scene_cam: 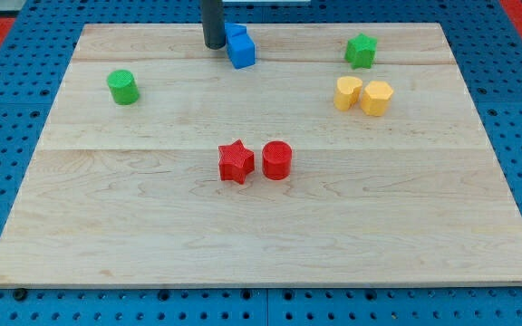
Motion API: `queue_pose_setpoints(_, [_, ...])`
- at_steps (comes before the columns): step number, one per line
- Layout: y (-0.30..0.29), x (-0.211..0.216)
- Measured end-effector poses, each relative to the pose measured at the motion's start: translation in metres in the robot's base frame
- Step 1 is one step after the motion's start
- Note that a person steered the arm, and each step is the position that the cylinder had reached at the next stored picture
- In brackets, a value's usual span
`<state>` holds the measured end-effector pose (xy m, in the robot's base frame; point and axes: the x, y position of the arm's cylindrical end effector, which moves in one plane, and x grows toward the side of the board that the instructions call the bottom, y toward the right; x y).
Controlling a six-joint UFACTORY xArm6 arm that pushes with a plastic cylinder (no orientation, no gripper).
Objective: Move the green star into the green circle
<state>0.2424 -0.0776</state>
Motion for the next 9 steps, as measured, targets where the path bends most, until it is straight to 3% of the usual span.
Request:
queue_pose_setpoints(2, [0.007, 0.08])
queue_pose_setpoints(3, [0.065, 0.058])
queue_pose_setpoints(5, [0.241, 0.031])
queue_pose_setpoints(6, [0.268, 0.048])
queue_pose_setpoints(8, [0.341, -0.01])
queue_pose_setpoints(9, [0.289, -0.011])
